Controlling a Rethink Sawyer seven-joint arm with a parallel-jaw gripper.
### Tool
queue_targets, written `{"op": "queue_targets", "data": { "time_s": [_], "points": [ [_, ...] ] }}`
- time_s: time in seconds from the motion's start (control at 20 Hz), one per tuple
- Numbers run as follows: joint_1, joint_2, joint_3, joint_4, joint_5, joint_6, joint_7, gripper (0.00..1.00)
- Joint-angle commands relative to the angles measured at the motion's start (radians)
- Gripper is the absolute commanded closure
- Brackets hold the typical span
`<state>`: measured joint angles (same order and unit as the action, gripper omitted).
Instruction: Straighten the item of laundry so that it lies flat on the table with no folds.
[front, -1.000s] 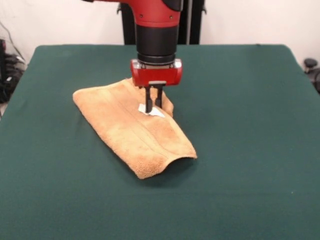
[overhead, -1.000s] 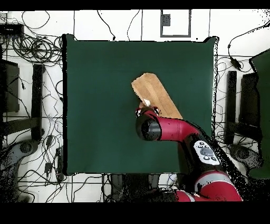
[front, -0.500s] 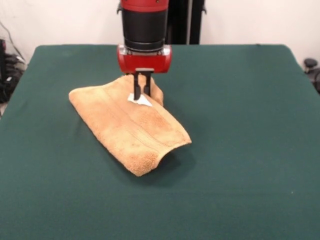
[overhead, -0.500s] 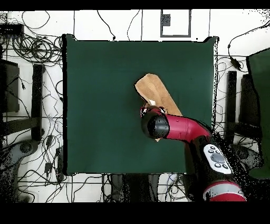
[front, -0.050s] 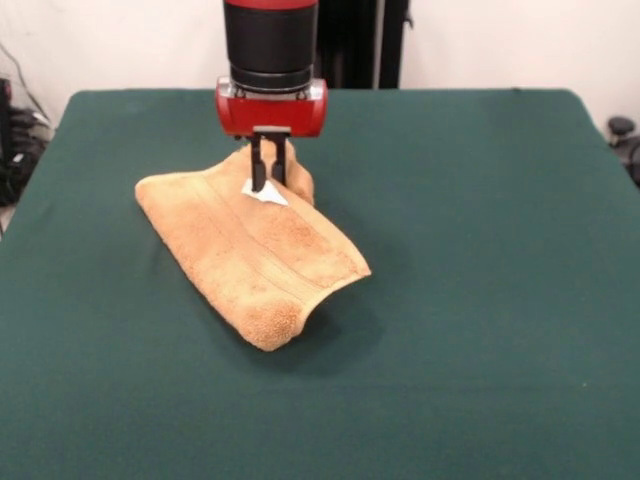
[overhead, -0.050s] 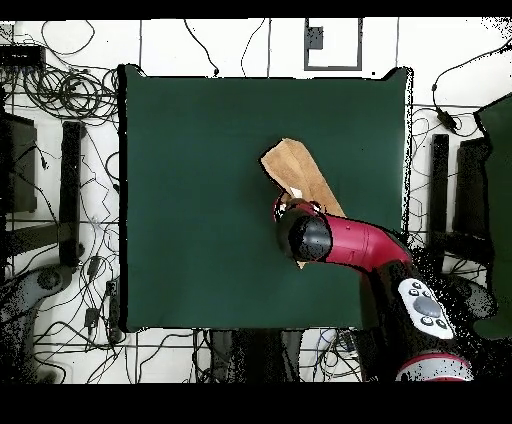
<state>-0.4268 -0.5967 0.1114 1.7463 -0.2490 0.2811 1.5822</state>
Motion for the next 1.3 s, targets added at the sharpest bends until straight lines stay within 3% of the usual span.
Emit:
{"op": "queue_targets", "data": {
  "time_s": [0.05, 0.6, 0.65, 1.3],
  "points": [
    [-0.002, 0.020, 0.102, 0.066, 0.044, 0.080, 0.109, 1.00],
    [-0.011, 0.008, 0.102, 0.074, 0.042, 0.096, 0.099, 1.00],
    [-0.011, 0.004, 0.101, 0.071, 0.042, 0.107, 0.094, 0.00],
    [0.004, -0.067, 0.087, -0.041, 0.064, 0.418, 0.019, 0.00]
  ]
}}
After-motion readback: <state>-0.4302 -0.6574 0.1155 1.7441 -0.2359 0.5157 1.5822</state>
